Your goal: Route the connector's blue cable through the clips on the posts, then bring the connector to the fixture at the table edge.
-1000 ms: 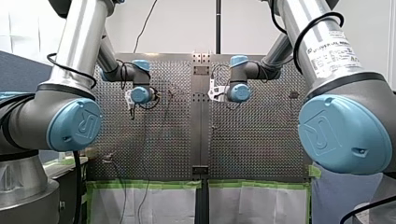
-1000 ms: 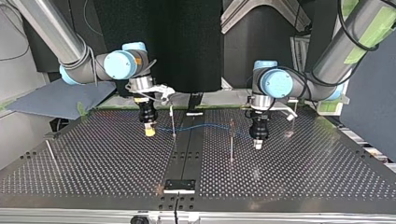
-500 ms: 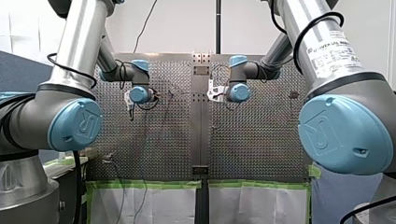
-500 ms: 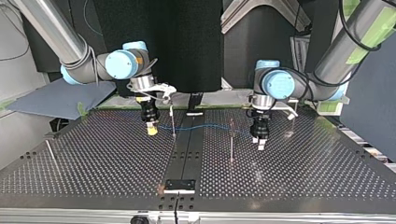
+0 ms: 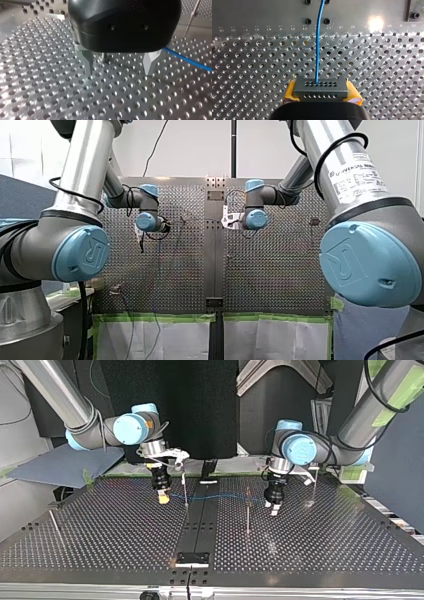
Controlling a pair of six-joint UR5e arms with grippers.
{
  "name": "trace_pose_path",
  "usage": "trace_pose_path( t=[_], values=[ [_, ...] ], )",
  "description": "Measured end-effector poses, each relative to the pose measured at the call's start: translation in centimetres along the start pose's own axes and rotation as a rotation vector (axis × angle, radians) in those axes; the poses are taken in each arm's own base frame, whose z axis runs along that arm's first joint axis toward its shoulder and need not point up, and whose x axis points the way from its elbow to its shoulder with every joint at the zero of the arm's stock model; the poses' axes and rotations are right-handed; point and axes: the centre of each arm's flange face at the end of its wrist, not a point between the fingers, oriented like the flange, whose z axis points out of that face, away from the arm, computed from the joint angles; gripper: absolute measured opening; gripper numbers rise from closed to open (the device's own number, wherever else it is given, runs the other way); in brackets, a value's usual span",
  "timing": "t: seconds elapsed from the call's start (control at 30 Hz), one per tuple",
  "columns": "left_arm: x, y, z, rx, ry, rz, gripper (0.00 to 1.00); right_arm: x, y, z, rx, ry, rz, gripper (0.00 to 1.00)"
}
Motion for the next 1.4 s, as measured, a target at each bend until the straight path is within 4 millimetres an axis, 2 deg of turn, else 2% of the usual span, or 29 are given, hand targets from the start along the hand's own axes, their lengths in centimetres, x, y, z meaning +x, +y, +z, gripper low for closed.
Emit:
trace_pose_path(
  t=[0.17, 1.07, 1.4],
  values=[
    [-0.5, -0.6, -0.5, 0.022, -0.009, -0.020, 0.99, -0.1, 0.0, -0.1, 0.000, -0.005, 0.000, 0.00],
    [1.8, -1.8, -5.8, 0.077, 0.003, -0.120, 0.99, -0.1, 0.0, -0.1, -0.001, -0.007, 0.000, 0.00],
    [0.3, -2.2, -7.3, 0.071, -0.029, -0.138, 0.99, -0.1, 0.0, -0.1, -0.001, -0.011, 0.000, 0.00]
  ],
)
